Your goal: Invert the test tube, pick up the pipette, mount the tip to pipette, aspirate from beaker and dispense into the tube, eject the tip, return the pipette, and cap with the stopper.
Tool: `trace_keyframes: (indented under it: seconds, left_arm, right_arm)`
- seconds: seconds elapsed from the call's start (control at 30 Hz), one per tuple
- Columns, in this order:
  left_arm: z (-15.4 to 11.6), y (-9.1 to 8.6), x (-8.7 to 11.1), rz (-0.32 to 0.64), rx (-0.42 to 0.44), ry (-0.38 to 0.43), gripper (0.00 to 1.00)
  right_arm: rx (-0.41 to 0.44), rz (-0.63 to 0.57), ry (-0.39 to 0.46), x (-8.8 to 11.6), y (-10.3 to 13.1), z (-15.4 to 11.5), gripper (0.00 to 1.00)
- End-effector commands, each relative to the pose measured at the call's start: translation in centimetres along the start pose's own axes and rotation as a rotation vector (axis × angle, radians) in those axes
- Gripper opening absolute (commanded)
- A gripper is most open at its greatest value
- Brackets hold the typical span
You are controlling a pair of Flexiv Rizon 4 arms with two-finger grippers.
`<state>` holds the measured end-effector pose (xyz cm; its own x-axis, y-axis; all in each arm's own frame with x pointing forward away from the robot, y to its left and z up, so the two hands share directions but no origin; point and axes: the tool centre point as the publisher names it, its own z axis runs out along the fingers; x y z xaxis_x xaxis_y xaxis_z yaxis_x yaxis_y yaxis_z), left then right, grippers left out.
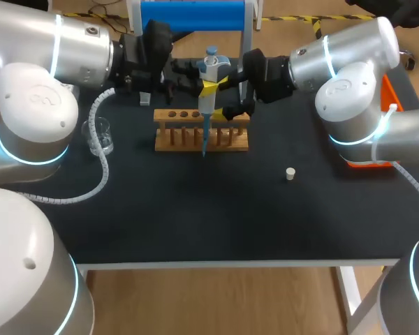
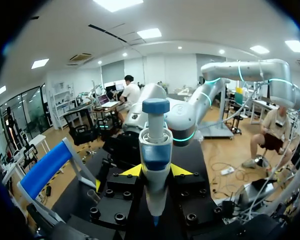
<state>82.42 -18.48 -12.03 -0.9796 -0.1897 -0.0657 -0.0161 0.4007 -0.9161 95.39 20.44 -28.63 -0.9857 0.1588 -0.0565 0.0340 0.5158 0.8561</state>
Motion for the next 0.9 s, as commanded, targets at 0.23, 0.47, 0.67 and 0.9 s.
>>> trace_keyframes:
  seconds: [0.23,0.47,0.67,0.9]
  left_arm:
    - [0.0,0.0,0.0,0.000,0.002,-0.001,0.00]
    - [0.0,0.0,0.0,0.000,0.002,-0.001,0.00]
    - [0.0,0.0,0.0,0.000,0.002,-0.001,0.00]
    - [0.0,0.0,0.0,0.000,0.002,-0.001,0.00]
  right_arm:
    - [-0.006,0.001,-0.030,0.8,0.1,-5.2,1.00]
    - [-0.090,-0.001,0.012,2.8,0.4,-9.8,1.00]
    - [-0.194,-0.003,0.068,4.4,1.1,-12.6,1.00]
    - [-0.290,-0.043,0.136,6.4,2.4,-14.5,1.00]
